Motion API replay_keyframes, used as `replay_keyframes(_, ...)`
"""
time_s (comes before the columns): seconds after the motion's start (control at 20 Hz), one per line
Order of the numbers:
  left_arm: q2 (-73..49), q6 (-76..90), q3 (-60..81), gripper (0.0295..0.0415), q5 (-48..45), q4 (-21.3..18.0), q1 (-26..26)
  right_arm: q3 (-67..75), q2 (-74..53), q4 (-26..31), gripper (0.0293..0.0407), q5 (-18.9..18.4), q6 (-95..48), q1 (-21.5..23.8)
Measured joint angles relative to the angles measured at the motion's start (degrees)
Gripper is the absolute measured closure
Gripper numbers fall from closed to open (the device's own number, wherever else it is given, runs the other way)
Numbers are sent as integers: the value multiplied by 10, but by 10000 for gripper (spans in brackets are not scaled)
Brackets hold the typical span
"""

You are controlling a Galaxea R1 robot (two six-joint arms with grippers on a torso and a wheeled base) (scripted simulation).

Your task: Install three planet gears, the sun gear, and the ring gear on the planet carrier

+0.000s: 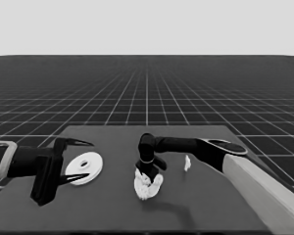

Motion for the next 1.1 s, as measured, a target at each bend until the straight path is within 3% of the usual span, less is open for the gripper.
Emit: replay_keyframes(1.1, 0, 0, 0, 326, 0, 0, 0, 0, 0, 0, 391, 0, 132, 0)
